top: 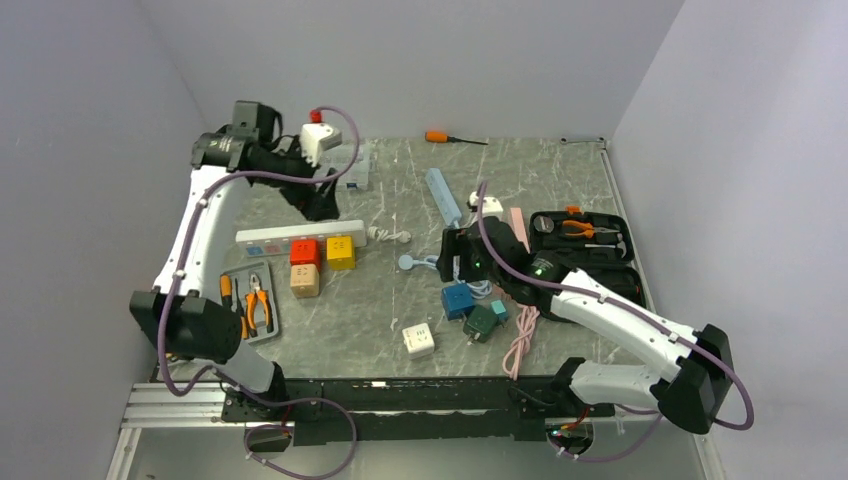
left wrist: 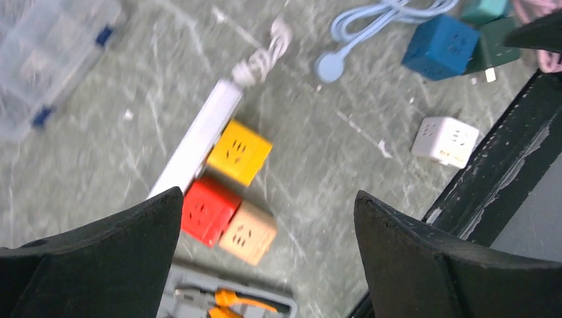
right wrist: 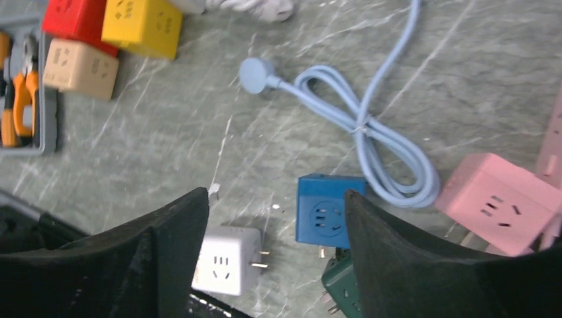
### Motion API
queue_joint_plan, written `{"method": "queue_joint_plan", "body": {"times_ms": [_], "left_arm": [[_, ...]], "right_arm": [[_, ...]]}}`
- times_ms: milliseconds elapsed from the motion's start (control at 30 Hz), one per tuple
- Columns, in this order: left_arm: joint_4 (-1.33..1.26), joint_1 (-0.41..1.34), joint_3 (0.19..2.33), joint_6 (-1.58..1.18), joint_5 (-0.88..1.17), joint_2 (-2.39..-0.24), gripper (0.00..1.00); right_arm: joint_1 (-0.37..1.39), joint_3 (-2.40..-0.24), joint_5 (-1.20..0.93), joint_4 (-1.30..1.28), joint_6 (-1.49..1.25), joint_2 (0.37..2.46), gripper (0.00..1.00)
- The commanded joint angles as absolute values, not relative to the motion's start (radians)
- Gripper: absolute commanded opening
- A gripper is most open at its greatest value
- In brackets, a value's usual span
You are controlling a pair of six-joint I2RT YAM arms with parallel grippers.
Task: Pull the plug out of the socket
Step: Place the socket at the corner of the board, then move the socket to the corner of the board.
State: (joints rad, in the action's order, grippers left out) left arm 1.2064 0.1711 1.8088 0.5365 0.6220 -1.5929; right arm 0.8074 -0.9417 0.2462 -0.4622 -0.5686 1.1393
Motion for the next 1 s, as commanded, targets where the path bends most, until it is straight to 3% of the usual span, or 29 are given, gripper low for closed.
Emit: {"method": "queue_joint_plan", "body": {"times_ms": [0, 100, 233, 267, 567, 967], "left_arm": [[1.167, 0.083, 1.678, 0.551, 0.576, -1.513, 0.99], [1.121, 0.026, 1.619, 0.545, 0.538, -1.479, 0.99], [1.069, -0.043, 1.569, 0.519, 0.527, -1.432, 0.99], [1.056, -0.053, 1.559, 0.515, 0.516, -1.42, 1.0], [0.96, -0.073, 1.459, 0.524, 0.363, -1.341, 0.99], [0.925, -0.077, 1.365, 0.58, 0.29, -1.336, 0.99]], "right_arm": [[0.912, -0.962, 0.244, -0.385, -0.576, 1.154, 0.72], [0.994, -0.987, 0.177, -0.342, -0.563, 1.216, 0.49], [1.11, -1.018, 0.102, -0.293, -0.526, 1.323, 0.03], [1.129, -1.018, 0.093, -0.279, -0.518, 1.35, 0.0], [1.199, -0.967, -0.049, -0.162, -0.492, 1.563, 0.0], [1.208, -0.854, 0.197, -0.332, -0.598, 1.594, 0.0]]}}
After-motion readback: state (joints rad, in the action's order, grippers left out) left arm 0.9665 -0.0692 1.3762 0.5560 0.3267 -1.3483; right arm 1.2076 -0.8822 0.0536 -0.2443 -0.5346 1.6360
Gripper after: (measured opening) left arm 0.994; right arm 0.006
